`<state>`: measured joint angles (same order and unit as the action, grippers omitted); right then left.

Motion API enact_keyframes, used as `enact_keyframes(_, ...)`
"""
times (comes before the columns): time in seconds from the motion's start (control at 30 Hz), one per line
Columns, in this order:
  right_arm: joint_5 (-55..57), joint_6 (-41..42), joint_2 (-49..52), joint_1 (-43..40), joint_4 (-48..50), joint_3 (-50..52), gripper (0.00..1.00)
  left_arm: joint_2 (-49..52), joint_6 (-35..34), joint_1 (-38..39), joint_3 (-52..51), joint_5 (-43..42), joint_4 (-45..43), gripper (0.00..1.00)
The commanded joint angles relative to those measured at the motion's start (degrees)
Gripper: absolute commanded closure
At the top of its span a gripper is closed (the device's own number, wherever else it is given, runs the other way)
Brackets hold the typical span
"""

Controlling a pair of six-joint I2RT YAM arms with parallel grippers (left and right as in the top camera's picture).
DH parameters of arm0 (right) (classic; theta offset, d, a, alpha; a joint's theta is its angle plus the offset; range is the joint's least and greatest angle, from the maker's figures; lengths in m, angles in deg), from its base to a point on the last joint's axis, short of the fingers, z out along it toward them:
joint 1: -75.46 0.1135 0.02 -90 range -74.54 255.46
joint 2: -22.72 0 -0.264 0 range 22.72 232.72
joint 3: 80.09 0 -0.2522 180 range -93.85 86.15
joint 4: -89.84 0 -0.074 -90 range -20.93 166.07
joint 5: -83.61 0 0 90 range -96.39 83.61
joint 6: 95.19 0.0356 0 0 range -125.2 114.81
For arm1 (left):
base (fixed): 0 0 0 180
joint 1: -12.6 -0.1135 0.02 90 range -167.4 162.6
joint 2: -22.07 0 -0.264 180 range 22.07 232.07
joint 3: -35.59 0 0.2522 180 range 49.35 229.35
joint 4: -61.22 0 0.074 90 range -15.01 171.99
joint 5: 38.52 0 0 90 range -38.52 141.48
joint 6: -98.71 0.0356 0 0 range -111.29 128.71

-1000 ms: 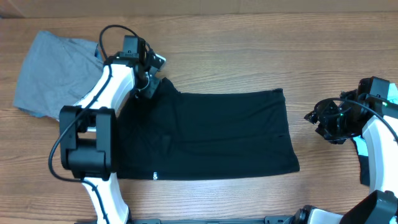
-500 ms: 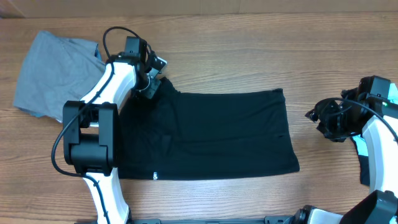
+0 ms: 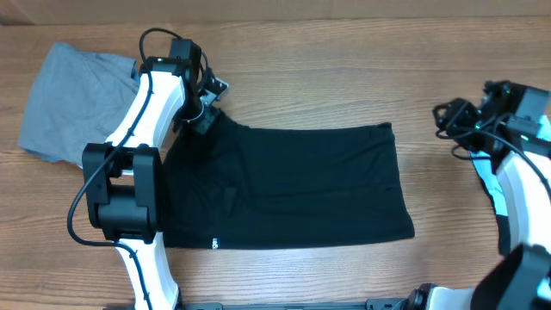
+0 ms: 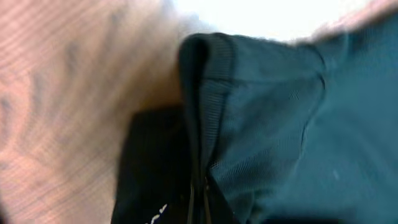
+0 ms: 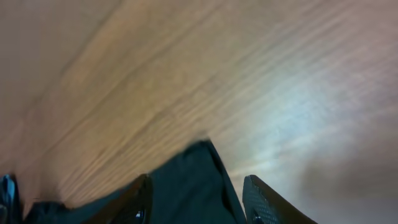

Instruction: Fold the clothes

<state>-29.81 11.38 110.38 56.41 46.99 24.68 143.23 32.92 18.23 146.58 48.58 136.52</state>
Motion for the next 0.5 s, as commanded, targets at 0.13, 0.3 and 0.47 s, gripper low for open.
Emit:
enact_keyframes(0.13, -1.77, -1.75, 12.15, 5.66, 8.33, 0.33, 0.49, -0.79, -0.72, 0.04, 1.29, -5.88, 6.08, 0.96)
enact_keyframes(0.3, -1.75, -3.37, 18.29, 10.08, 11.43, 0.33, 0.45, -0.79, -1.57, 0.04, 1.29, -5.99, 7.45, 0.96)
enact_keyframes(0.47, 0.26, -3.32, 21.42, 12.79, 13.33, 0.33, 0.44, -0.87, -2.21, 0.04, 1.29, -5.73, 7.72, 0.96)
